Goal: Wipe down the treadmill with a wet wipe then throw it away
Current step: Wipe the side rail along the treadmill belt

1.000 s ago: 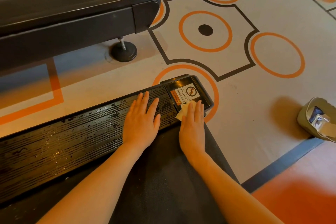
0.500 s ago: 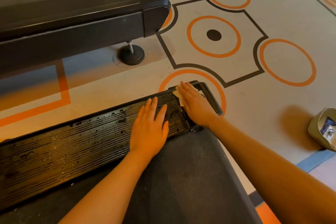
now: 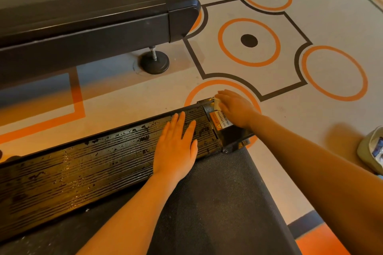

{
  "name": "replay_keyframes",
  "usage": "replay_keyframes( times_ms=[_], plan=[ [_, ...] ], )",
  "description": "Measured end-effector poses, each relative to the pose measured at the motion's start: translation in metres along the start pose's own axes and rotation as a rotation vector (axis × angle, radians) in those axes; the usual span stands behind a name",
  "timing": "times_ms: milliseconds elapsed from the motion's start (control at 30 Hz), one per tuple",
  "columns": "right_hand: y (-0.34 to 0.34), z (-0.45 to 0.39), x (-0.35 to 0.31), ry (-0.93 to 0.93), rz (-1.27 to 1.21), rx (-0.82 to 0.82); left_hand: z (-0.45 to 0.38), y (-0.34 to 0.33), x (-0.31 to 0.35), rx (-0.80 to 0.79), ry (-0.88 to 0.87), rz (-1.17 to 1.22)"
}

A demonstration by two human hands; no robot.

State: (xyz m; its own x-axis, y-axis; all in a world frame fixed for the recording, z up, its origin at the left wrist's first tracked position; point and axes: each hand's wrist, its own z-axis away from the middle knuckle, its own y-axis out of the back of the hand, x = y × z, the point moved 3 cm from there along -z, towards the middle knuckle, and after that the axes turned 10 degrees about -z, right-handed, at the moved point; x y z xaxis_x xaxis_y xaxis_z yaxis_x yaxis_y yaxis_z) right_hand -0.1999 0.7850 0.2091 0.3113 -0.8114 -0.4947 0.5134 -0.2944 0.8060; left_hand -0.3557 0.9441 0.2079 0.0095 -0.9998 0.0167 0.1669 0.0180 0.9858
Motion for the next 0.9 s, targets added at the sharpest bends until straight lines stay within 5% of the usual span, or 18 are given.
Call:
replay_keyframes(
  times_ms=[333, 900],
  plan=[
    [-0.011, -0.005, -0.023, 0.102, 0.021, -0.099, 0.001, -0.001, 0.0, 0.012, -0.003, 0.011],
    [-0.035, 0.047, -0.015, -0.023, -0.183, 0.27, -0.002, -0.012, -0.004, 0.102, -0.015, 0.052]
  ],
)
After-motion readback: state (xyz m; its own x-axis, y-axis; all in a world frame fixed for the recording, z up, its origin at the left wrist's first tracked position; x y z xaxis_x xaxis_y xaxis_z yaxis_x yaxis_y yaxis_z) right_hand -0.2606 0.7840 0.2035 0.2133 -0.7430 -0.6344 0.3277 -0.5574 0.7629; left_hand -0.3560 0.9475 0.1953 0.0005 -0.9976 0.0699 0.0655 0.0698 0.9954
